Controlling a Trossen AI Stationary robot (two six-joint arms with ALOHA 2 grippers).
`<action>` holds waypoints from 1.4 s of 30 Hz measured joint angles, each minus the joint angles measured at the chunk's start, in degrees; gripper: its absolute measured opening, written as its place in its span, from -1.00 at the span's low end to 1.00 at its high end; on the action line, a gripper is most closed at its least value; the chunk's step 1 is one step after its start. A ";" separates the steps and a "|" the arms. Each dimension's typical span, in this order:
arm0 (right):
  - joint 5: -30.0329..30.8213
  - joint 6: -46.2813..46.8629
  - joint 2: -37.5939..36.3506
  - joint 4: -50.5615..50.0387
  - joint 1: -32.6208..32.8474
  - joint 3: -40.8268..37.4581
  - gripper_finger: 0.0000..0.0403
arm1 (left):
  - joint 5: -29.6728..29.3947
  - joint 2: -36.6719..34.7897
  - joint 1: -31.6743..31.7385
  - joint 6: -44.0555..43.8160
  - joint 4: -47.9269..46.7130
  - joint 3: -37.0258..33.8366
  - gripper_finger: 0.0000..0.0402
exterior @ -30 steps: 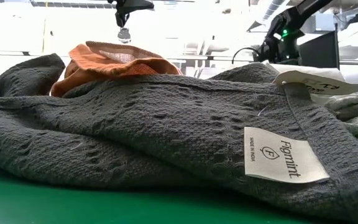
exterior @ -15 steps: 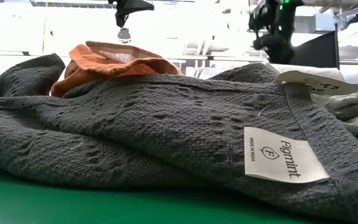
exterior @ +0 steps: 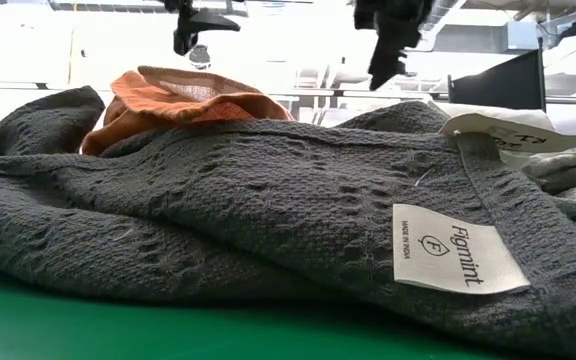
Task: Sort towels by color in basket
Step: Put the white towel into the left transparent bin
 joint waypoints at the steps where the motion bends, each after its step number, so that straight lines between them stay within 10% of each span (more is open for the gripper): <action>1: 0.65 0.52 1.14 0.93 2.15 0.00 0.42 | -1.25 -0.33 -0.59 0.04 -0.10 0.00 -0.10; 16: 10.28 7.28 13.22 1.38 10.87 -0.03 0.42 | -23.63 -11.06 -16.24 -1.39 -9.14 1.86 -0.10; 42: 9.08 13.27 21.13 0.82 30.80 -0.02 0.23 | -23.95 -11.83 -26.68 -7.12 -11.28 1.86 -0.10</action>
